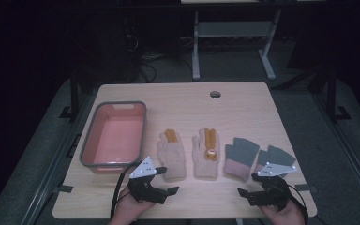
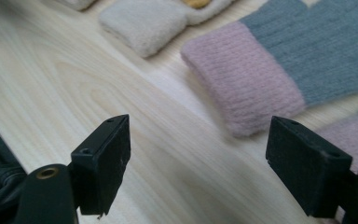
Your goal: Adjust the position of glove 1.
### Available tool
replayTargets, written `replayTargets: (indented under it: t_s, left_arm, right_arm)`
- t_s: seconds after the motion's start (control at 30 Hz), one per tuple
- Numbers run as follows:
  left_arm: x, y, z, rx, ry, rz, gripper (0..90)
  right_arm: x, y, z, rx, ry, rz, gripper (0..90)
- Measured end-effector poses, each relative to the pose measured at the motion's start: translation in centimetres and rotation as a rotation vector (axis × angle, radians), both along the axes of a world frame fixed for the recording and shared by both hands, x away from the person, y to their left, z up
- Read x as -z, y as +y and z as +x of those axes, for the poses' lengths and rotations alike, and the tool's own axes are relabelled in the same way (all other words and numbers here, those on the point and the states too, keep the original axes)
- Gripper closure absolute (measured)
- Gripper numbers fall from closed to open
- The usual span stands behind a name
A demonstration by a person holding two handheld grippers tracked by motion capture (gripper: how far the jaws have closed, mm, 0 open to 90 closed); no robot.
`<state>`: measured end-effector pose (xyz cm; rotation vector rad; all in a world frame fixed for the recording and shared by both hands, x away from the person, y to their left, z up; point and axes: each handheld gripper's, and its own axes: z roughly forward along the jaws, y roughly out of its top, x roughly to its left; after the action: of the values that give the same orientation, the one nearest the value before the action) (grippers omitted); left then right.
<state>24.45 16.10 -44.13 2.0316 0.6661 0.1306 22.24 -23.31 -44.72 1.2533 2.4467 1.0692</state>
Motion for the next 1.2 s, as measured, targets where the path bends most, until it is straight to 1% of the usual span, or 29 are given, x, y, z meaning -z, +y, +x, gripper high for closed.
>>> replayTargets:
  t_s: [0.03, 0.07, 0.13, 0.2, 0.27, 0.37, 0.5, 0.57, 0.63, 0.73, 0.83, 0.9, 1.0, 1.13, 1.2]
  left_arm:
    - [0.0, 0.0, 0.0, -0.002, -0.005, 0.005, 17.2]
    - [0.0, -0.1, -0.1, -0.004, -0.005, 0.002, 17.2]
    - [0.0, -0.1, -0.1, -0.002, 0.000, -0.003, 17.2]
    - [0.0, -0.1, -0.2, 0.000, 0.001, -0.006, 17.2]
    - [0.0, -0.1, -0.4, 0.004, -0.004, -0.001, 17.2]
    - [-0.2, 0.0, -0.5, 0.005, -0.019, -0.002, 17.2]
    - [-0.2, 0.0, -0.7, 0.003, -0.020, -0.006, 17.2]
    - [-0.2, 0.0, -0.7, 0.005, -0.018, -0.007, 17.2]
    - [-0.3, -0.1, -0.7, 0.005, -0.028, 0.000, 17.2]
    - [-0.4, 0.1, -0.6, 0.001, -0.027, -0.008, 17.2]
    - [-0.5, 0.3, -0.6, -0.003, -0.026, -0.013, 17.2]
    - [-0.5, 0.4, -0.6, -0.002, -0.025, -0.011, 17.2]
    - [-0.5, 0.5, -0.6, -0.006, -0.027, -0.020, 17.2]
    - [-0.6, 0.6, -0.6, -0.010, -0.029, -0.029, 17.2]
    - [-0.6, 0.6, -0.6, -0.009, -0.031, -0.027, 17.2]
  right_arm:
    - [0.0, 0.0, 0.0, -0.004, -0.001, 0.002, 21.6]
    - [-0.1, 0.1, -0.1, -0.011, 0.006, 0.004, 21.5]
    - [-0.1, 0.3, -0.1, -0.021, 0.003, 0.006, 21.3]
    - [-0.2, 0.5, -0.1, -0.023, 0.013, 0.007, 21.0]
    - [-0.4, 0.7, 0.0, -0.043, 0.024, 0.004, 20.9]
    - [-1.1, 1.1, 0.1, -0.062, 0.016, 0.005, 20.9]
    - [-2.3, 1.8, 0.6, -0.090, -0.001, -0.006, 20.9]
    - [-2.8, 2.1, 1.0, -0.113, -0.006, -0.014, 20.9]
    - [-3.2, 2.5, 1.5, -0.126, -0.003, -0.018, 20.9]
    - [-3.6, 3.1, 2.3, -0.150, -0.002, -0.027, 21.0]
    - [-4.1, 3.8, 3.0, -0.172, 0.009, -0.031, 21.1]
    - [-4.5, 4.3, 3.5, -0.190, 0.008, -0.047, 21.3]
    - [-5.0, 5.0, 4.2, -0.208, 0.007, -0.053, 21.3]
    - [-5.7, 6.2, 5.1, -0.244, 0.010, -0.075, 21.7]
    - [-6.0, 6.7, 5.7, -0.259, 0.010, -0.088, 22.1]
